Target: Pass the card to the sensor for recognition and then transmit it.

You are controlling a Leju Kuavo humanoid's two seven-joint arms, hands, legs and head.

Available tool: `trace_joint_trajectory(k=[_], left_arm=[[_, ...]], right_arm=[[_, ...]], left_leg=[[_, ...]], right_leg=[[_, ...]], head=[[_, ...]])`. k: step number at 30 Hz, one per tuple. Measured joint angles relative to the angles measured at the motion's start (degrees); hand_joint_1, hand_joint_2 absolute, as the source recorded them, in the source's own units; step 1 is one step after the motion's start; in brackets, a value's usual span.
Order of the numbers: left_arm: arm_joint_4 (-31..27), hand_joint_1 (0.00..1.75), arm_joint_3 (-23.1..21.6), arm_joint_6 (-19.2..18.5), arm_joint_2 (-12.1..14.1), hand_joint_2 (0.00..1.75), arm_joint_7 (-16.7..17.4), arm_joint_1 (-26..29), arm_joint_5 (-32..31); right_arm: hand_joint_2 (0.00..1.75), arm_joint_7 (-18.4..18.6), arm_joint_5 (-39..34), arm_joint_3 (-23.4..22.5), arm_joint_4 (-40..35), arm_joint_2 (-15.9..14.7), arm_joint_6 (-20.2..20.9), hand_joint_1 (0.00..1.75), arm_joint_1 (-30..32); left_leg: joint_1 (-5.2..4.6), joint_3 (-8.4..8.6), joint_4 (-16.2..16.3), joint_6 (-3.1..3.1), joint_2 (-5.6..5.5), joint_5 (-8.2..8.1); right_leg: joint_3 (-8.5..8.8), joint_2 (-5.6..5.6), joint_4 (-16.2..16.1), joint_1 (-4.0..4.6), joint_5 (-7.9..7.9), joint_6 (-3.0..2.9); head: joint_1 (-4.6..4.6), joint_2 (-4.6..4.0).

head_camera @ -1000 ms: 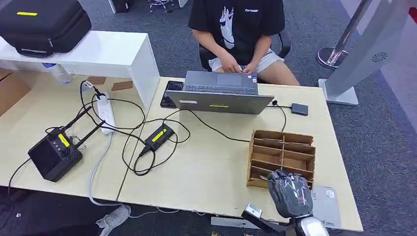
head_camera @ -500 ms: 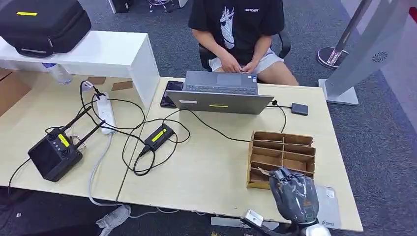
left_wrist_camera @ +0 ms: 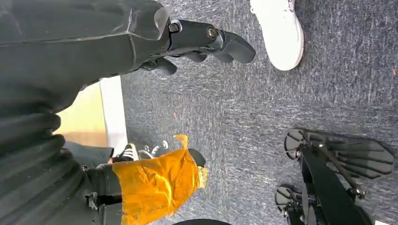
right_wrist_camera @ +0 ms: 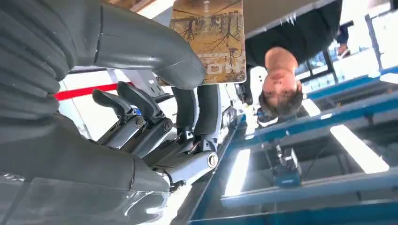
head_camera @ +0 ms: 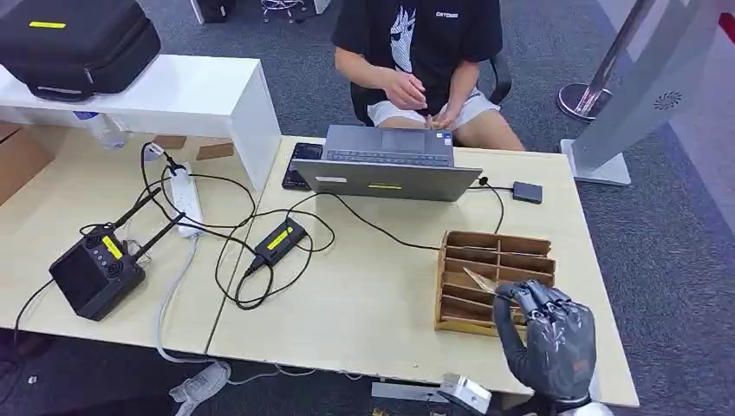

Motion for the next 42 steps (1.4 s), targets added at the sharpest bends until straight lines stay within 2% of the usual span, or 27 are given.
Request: trace_joint_trajectory(k=[5,8,15,20,22,25,28,32,41,42], left_arm=[[0.0,0.00,-0.9,-1.0,0.0,1.75,0.0,-0.3,-2.5],[0.0,0.00,-1.8,-1.3,0.0,1.75,0.0,-0.5,-3.7],[0.0,0.00,-4.1,-2.3,0.3,1.75,0.0,-0.8,-6.1],[0.0,0.00,-4.9,-2.4,0.3,1.75,0.0,-0.8,-6.7],[0.0,0.00,-5.0,-2.6,0.3,1.75,0.0,-0.8,-6.8],[0.0,0.00,-5.4,-2.6,0.3,1.75,0.0,-0.9,-7.0],[0.0,0.00,-5.4,-2.6,0.3,1.75,0.0,-0.9,-7.2],[0.0,0.00,-5.4,-2.6,0.3,1.75,0.0,-0.9,-7.2],[0.0,0.00,-5.4,-2.6,0.4,1.75,0.0,-0.8,-7.3],[0.0,0.00,-5.4,-2.6,0.4,1.75,0.0,-0.8,-7.3]], right_arm=[[1.75,-2.6,-6.0,-1.2,7.8,1.4,0.0,1.75,-10.9],[1.75,-2.8,-9.3,-1.9,14.0,1.8,0.1,1.75,-18.3],[1.75,1.1,-11.8,0.4,33.4,1.5,5.4,1.75,-40.6],[1.75,2.0,-10.0,4.5,45.7,1.9,6.6,1.75,-50.5],[1.75,1.7,-10.4,6.1,48.6,2.5,7.3,1.75,-52.2],[1.75,-2.6,-17.5,7.7,51.4,4.5,10.9,1.75,-53.5],[1.75,-4.9,-20.0,9.7,53.1,6.3,12.7,1.75,-53.6],[1.75,-5.4,-21.4,11.7,54.0,7.4,13.3,1.75,-53.6],[1.75,-5.4,-22.2,13.4,54.5,7.6,13.6,1.75,-53.8],[1.75,-5.4,-22.2,13.4,54.6,7.6,13.6,1.33,-53.8]], left_leg=[[0.00,0.09,0.0,-0.01,0.23,0.06],[0.00,0.06,0.0,0.01,0.22,0.17],[-0.02,0.03,0.0,0.02,0.29,0.30],[0.01,-0.01,0.0,0.00,0.21,0.31],[0.01,-0.03,0.0,-0.01,0.22,0.31],[0.01,-0.02,0.0,0.00,0.33,0.30],[0.04,-0.03,0.0,0.00,0.28,0.30],[0.07,-0.11,0.0,-0.01,0.14,0.31],[0.04,-0.19,0.0,0.02,0.05,0.29],[0.04,-0.19,0.0,0.02,0.05,0.29]], right_leg=[[0.01,0.17,0.0,0.00,0.16,-0.08],[0.01,0.18,0.0,0.00,0.28,0.00],[-0.08,0.32,0.1,-0.01,0.42,0.00],[-0.09,0.26,0.1,0.00,0.42,0.00],[-0.10,0.27,0.1,0.01,0.41,-0.01],[-0.18,0.41,0.1,0.01,0.41,-0.01],[-0.21,0.36,0.1,0.04,0.40,-0.04],[-0.21,0.21,0.1,0.06,0.37,-0.03],[-0.21,0.13,0.1,0.05,0.33,-0.02],[-0.22,0.13,0.1,0.05,0.33,-0.02]], head=[[0.00,0.00],[0.02,0.00],[0.02,0.00],[0.02,0.00],[0.02,0.00],[-0.02,0.00],[0.00,0.00],[0.00,0.00],[0.00,0.00],[0.00,0.00]])
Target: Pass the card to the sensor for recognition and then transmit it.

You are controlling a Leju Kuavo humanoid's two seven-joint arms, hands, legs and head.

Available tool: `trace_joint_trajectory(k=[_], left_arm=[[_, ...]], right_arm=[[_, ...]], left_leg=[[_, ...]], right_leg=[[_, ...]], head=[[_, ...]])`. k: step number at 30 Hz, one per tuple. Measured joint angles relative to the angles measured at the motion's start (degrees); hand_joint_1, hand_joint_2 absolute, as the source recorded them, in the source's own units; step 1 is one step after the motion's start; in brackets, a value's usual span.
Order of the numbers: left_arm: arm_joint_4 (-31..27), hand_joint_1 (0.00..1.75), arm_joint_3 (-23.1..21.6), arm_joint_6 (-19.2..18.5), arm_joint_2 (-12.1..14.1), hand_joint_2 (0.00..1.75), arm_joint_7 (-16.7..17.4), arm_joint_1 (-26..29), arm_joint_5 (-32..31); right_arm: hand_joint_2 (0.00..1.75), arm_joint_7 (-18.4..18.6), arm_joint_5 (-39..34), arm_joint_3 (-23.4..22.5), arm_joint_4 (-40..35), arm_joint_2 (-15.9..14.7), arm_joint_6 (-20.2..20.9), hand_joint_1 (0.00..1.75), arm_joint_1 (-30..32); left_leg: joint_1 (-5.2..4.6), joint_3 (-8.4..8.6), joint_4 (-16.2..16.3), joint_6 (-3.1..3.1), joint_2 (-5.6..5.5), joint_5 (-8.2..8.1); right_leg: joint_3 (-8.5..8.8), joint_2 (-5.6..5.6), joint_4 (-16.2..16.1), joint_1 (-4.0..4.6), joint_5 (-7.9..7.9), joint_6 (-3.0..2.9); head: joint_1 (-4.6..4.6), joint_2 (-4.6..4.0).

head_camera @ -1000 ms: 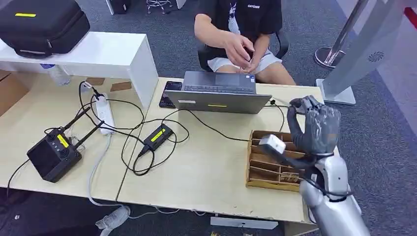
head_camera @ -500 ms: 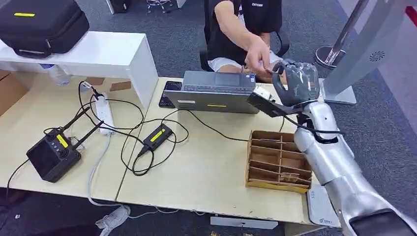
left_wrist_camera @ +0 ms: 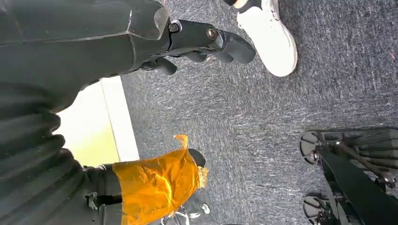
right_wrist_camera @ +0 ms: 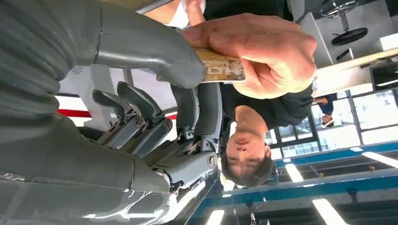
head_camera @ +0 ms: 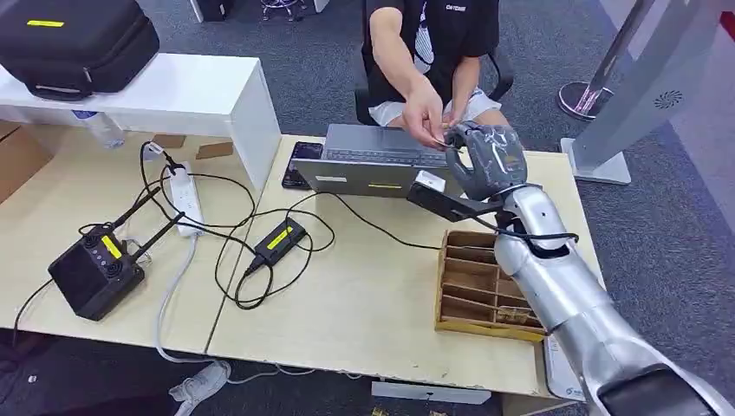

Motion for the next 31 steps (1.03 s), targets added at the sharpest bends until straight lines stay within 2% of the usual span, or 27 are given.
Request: trace_joint_trajectory(k=[1,3,6,8,11,14,16,19,22,25,27,29,31], left_arm=[[0.0,0.00,0.0,0.0,0.0,1.75,0.0,0.0,0.0],[0.0,0.00,0.0,0.0,0.0,1.75,0.0,0.0,0.0],[0.0,0.00,0.0,-0.2,0.1,1.75,-0.1,0.0,0.4],[0.0,0.00,0.0,-0.2,0.2,1.75,-0.1,0.0,0.7],[0.0,0.00,0.0,-0.2,0.3,1.75,-0.1,0.1,1.4],[0.0,0.00,0.2,-0.1,0.3,1.75,-0.1,0.2,2.4],[0.0,0.00,0.6,0.3,0.3,1.75,-0.1,0.3,3.7],[0.0,0.00,1.7,1.2,0.3,1.75,0.0,0.7,5.1],[0.0,0.00,2.7,2.0,0.3,1.75,0.0,1.1,6.0],[0.0,0.00,3.5,2.3,0.3,1.75,0.0,1.1,6.9],[0.0,0.00,4.1,2.8,0.2,1.75,0.0,1.2,7.4],[0.0,0.00,4.6,3.0,0.2,1.75,0.0,1.2,7.8],[0.0,0.00,5.0,3.3,0.0,1.75,0.0,1.1,8.3]], right_arm=[[1.75,0.0,0.0,0.1,0.0,0.0,0.0,0.00,0.0],[1.75,-2.0,-3.0,0.3,0.0,0.2,2.8,0.00,0.0],[1.75,-6.7,-13.0,0.8,-1.0,0.6,11.1,0.00,0.9],[1.75,-8.3,-16.9,1.8,-3.2,0.7,13.4,0.00,2.6],[1.75,-8.6,-19.9,3.1,-8.1,0.1,13.2,0.00,6.2],[1.75,-9.0,-22.1,3.6,-14.6,-2.1,11.8,0.00,10.6],[1.75,-11.5,-26.1,2.5,-20.8,-4.0,8.1,0.00,15.4],[1.75,-16.0,-32.6,-2.5,-33.7,-6.8,4.1,0.00,26.4],[1.75,-19.4,-35.8,-8.4,-45.4,-8.0,3.6,0.00,36.9],[1.75,-23.4,-40.9,-14.3,-54.5,-8.0,6.0,0.00,45.9],[1.75,-26.0,-47.5,-18.1,-59.3,-7.1,9.3,0.00,51.2],[1.75,-28.6,-55.5,-22.6,-63.5,-5.0,12.2,0.00,55.6],[1.75,-28.6,-64.0,-27.4,-66.6,-2.1,14.9,0.00,58.6]], left_leg=[[0.00,0.00,0.0,0.00,0.00,0.00],[0.01,0.02,0.0,0.00,0.03,0.00],[0.02,0.07,0.0,0.00,0.12,0.00],[0.03,0.09,0.0,0.00,0.11,0.00],[0.05,0.08,0.0,-0.01,0.06,0.00],[0.04,0.06,0.0,-0.01,0.03,0.00],[0.05,0.04,0.0,-0.02,-0.07,-0.03],[0.02,0.00,0.0,0.10,-0.23,-0.16],[0.00,0.01,0.0,0.01,-0.24,-0.27],[0.00,0.03,0.0,0.01,-0.24,-0.32],[0.00,0.03,0.0,0.01,-0.24,-0.32],[0.01,0.03,0.0,0.01,-0.24,-0.32],[0.02,0.06,0.0,0.00,-0.19,-0.32]], right_leg=[[0.00,0.00,0.0,0.00,0.00,0.00],[0.00,0.02,0.0,0.00,0.00,0.00],[0.00,0.07,0.0,0.01,0.01,-0.01],[-0.01,0.06,0.0,0.02,0.00,-0.01],[-0.04,0.02,0.0,0.03,-0.01,-0.03],[-0.05,0.00,0.0,0.02,-0.02,-0.02],[-0.02,-0.10,-0.1,0.02,-0.05,0.01],[0.08,-0.29,-0.1,0.01,-0.13,0.09],[0.07,-0.27,-0.1,0.00,-0.23,0.09],[0.09,-0.28,-0.1,-0.01,-0.32,0.05],[0.08,-0.28,-0.1,0.00,-0.33,0.03],[0.08,-0.28,-0.1,0.01,-0.35,0.01],[0.08,-0.26,-0.1,0.01,-0.36,-0.01]], head=[[0.00,0.00],[0.00,0.00],[0.00,0.00],[-0.02,0.00],[0.00,0.00],[0.00,0.00],[0.04,0.00],[0.00,0.00],[0.00,0.00],[-0.04,0.00],[-0.04,0.00],[-0.02,0.00],[-0.02,0.00]])
